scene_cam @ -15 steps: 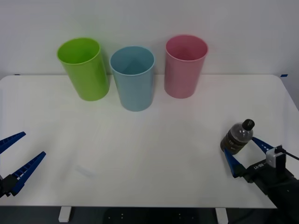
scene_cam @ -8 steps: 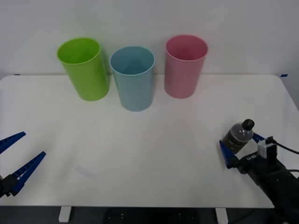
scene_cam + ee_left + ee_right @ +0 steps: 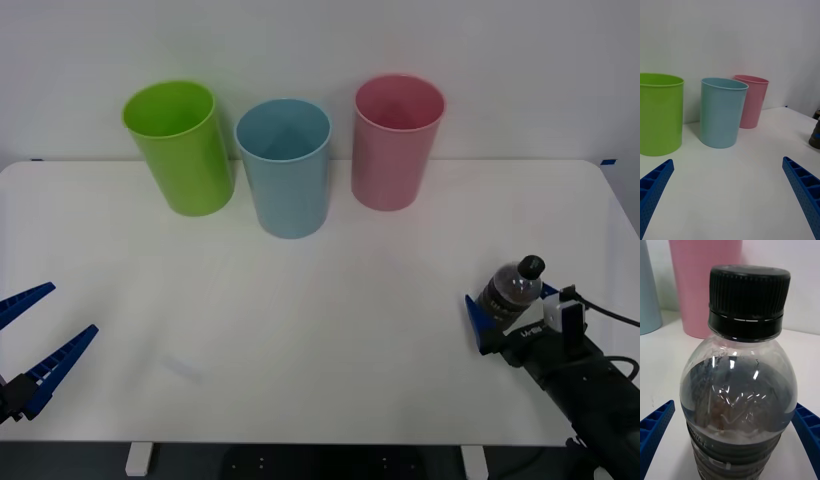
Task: Grasp the object on the table and drop it into the matching bin: aluminum can to the light blue bin, PET bottle to the pink bin.
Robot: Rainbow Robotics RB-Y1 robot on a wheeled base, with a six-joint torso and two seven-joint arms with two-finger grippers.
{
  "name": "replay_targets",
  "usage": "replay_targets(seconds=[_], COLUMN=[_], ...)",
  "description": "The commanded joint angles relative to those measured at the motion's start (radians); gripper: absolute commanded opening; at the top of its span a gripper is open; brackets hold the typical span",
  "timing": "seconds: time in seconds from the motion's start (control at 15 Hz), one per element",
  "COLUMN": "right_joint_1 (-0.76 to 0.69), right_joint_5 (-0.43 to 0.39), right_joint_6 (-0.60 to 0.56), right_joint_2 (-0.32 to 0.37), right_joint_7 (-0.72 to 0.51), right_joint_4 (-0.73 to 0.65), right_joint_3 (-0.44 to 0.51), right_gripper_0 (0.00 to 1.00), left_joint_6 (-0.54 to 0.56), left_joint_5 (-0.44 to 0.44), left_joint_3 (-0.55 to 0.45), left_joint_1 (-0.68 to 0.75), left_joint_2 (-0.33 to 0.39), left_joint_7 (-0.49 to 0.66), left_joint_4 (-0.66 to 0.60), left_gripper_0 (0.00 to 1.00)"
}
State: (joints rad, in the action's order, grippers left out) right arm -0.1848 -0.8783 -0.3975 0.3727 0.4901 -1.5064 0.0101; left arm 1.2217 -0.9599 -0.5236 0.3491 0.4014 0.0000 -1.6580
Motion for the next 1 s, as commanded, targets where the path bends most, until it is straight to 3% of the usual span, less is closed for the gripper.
replay_targets(seconds=[0.07, 0.13, 0.73, 1.0], right_joint_1=[0.001, 0.001, 0.004, 0.013], right_joint_5=[-0.001, -0.001, -0.001, 0.001], right_joint_6=[0.003, 0.003, 0.009, -0.049], right_joint_2=[0.000, 0.000, 0.000, 0.000], right_joint_7=[0.001, 0.001, -0.005, -0.041], right_joint_4=[0.000, 0.000, 0.000, 0.000], right_joint_3=[-0.002, -0.001, -0.002, 0.027], right_gripper_0=[0.34, 0.00, 0.00, 0.00], left_joint_6=[0.000, 0.000, 0.000, 0.000], left_joint_5=[0.000, 0.000, 0.000, 0.000], left_joint_3=[0.000, 0.000, 0.000, 0.000], left_joint_1=[0.000, 0.000, 0.000, 0.000], left_joint_2=[0.000, 0.000, 0.000, 0.000], left_joint_7=[0.000, 0.000, 0.000, 0.000], left_joint_4=[0.000, 0.000, 0.000, 0.000], left_gripper_0=[1.00, 1.00, 1.00, 1.00])
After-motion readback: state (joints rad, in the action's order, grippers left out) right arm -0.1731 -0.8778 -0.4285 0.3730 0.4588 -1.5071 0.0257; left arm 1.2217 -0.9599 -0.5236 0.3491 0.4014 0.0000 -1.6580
